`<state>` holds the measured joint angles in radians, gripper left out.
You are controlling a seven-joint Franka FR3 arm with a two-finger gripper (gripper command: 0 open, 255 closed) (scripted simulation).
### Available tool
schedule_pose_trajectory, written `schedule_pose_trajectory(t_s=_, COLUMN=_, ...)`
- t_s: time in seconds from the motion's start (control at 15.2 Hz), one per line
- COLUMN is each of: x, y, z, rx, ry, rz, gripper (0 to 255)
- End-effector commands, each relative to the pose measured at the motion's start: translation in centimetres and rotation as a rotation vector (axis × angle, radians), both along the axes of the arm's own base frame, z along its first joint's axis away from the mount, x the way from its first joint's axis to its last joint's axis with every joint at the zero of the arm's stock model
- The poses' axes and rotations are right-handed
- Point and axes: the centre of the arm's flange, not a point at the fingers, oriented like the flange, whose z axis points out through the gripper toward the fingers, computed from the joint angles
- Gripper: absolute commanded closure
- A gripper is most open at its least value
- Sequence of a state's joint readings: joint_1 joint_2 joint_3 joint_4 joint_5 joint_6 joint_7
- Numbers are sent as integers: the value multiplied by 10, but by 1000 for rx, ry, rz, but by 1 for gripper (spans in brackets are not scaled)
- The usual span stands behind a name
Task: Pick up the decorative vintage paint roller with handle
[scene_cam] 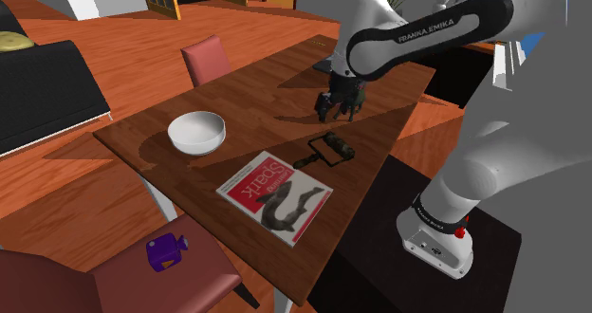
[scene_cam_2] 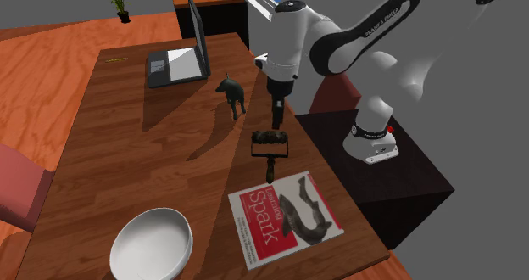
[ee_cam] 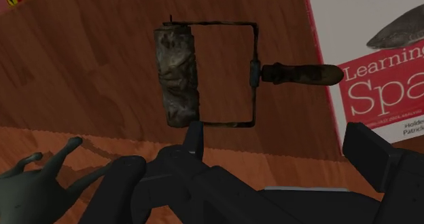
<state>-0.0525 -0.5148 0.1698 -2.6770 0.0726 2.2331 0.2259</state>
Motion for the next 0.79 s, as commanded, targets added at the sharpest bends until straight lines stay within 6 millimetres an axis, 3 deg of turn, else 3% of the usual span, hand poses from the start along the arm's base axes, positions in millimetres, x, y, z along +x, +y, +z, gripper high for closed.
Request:
schedule_pose_trajectory(t_s=0.0, x=7, y=2, z=-27, rx=-5, ry=2, rz=-14, gripper=0)
schedule_pose_trajectory(t_s=0.59, x=39, y=9, z=-142, rx=-32, ry=23, rz=-80, gripper=0)
schedule_pose_trajectory(t_s=0.73, x=42, y=9, z=-157, rx=-34, ry=25, rz=-85, gripper=0)
